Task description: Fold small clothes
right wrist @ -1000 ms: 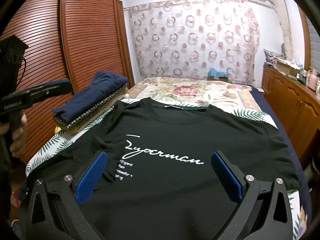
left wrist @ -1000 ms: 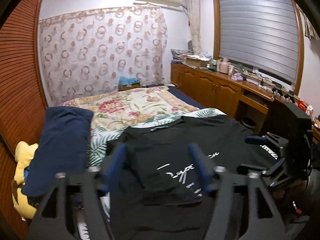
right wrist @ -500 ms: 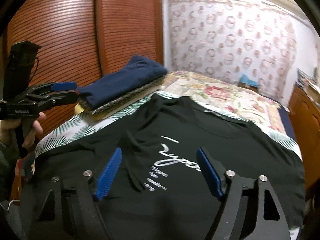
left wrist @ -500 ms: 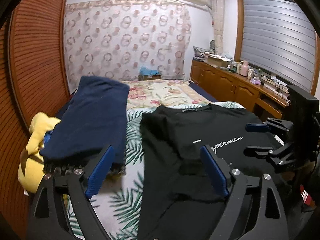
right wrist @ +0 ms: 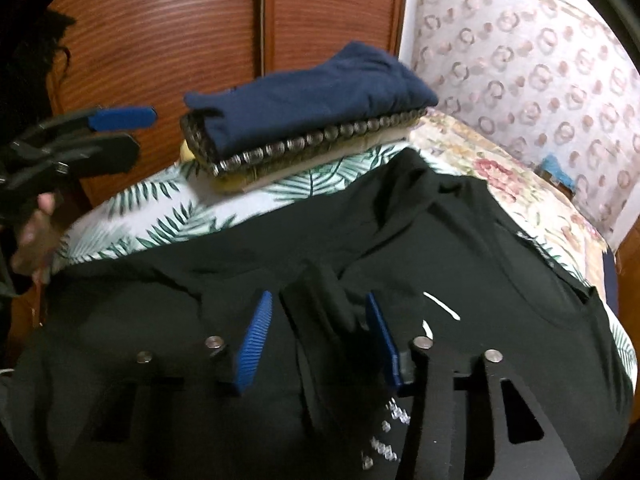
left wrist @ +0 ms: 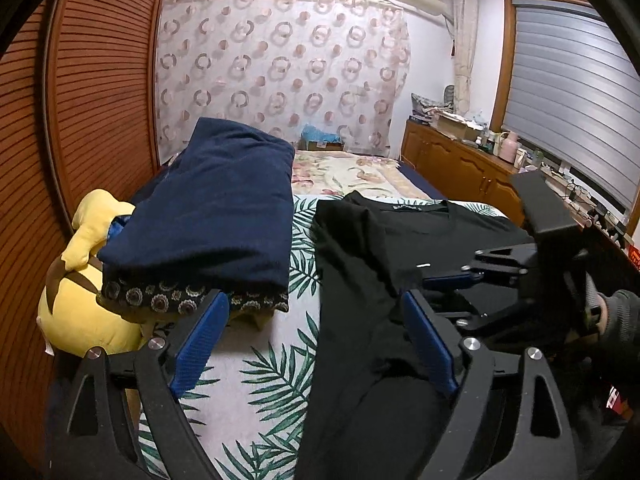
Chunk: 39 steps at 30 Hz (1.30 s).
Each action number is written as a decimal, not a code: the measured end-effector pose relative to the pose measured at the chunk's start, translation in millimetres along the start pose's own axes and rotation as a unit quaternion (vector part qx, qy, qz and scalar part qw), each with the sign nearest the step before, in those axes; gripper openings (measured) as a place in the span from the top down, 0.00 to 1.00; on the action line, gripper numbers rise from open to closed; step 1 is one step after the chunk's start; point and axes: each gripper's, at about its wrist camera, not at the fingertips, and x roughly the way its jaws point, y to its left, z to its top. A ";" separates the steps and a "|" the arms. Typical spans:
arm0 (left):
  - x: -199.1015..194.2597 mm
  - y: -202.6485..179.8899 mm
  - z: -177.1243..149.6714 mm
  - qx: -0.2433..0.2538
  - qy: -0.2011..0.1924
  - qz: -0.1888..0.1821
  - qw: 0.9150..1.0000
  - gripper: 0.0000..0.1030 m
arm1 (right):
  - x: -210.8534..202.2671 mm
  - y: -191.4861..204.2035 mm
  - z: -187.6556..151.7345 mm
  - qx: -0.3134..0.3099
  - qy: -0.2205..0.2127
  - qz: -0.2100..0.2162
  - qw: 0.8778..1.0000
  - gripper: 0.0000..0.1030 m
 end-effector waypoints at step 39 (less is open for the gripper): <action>47.3 -46.5 4.4 0.041 0.053 -0.031 0.997 0.14 | -75.3 -90.5 -78.0 0.177 -0.044 -0.097 0.978 0.47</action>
